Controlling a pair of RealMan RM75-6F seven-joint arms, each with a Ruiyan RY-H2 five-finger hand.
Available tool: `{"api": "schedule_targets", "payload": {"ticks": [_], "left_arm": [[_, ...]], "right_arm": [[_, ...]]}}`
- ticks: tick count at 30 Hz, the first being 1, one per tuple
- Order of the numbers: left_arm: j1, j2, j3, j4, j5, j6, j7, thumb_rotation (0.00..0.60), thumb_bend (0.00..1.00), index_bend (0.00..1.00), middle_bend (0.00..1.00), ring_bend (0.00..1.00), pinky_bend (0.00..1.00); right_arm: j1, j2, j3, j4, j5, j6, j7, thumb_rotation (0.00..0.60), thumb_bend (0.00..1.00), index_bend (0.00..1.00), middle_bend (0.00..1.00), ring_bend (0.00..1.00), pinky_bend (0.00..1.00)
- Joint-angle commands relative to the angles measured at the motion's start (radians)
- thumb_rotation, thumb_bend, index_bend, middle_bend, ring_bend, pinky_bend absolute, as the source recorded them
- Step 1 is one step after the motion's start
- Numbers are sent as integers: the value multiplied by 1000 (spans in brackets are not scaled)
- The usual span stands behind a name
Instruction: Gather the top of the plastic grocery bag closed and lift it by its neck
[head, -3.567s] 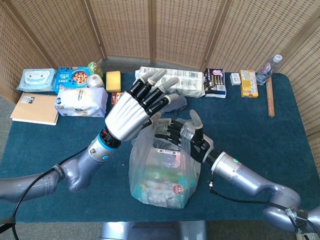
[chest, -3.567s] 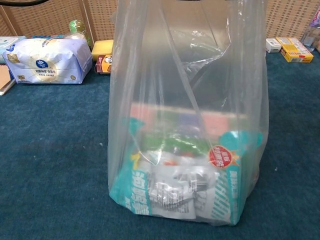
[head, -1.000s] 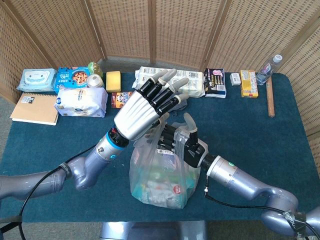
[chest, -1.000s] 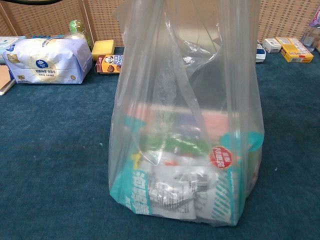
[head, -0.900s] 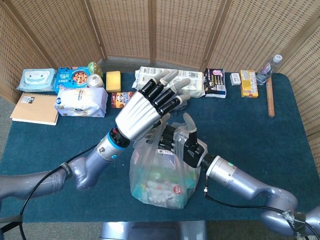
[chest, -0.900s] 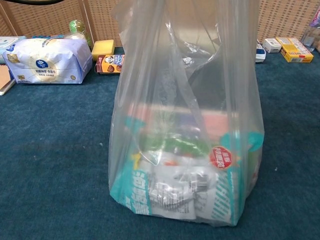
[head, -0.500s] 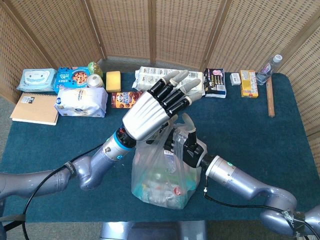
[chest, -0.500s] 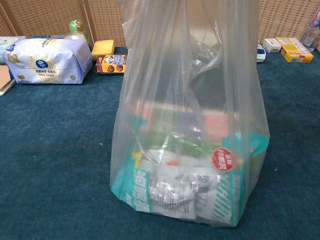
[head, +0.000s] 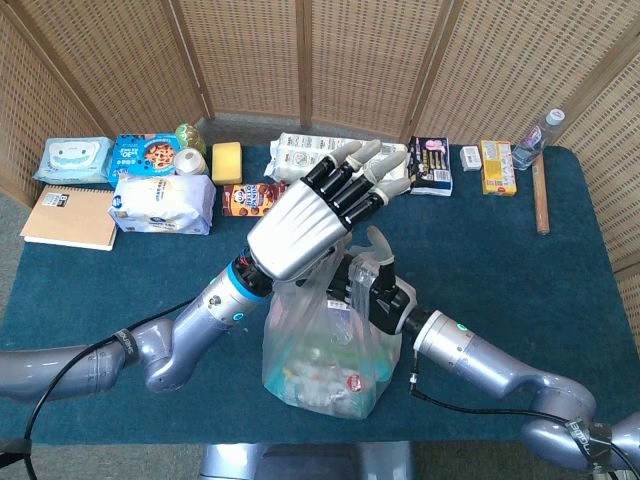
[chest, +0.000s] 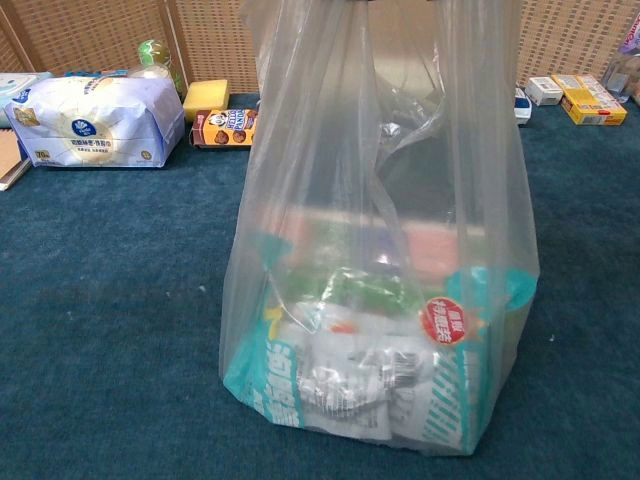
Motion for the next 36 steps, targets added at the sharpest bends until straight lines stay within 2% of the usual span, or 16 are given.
{"api": "schedule_targets", "payload": {"ticks": [1, 6, 11, 28, 36], "left_arm": [[7, 69, -12, -90, -108, -69, 85, 600, 0, 86, 68, 0, 144], [4, 131, -26, -185, -257, -124, 139, 600, 0, 85, 67, 0, 143], [-7, 159, -34, -222, -336, -140, 145, 600, 0, 86, 67, 0, 142], [-22, 243, -19, -281, -462, -173, 103, 600, 0, 86, 67, 0, 142], [-32, 292, -24, -324, -553, -216, 38, 600, 0, 85, 68, 0, 142]], "right_arm": [[0, -3, 0, 3, 0, -3, 0, 0, 124, 227, 242, 174, 113], [1, -9, 0, 8, -2, -8, -3, 0, 125, 227, 242, 174, 112], [0, -12, -2, 12, -7, -12, -5, 0, 125, 227, 242, 173, 111], [5, -26, -3, 29, -8, -24, -7, 0, 125, 227, 242, 174, 105], [9, -35, -3, 36, 1, -32, -18, 0, 124, 228, 242, 174, 99]]}}
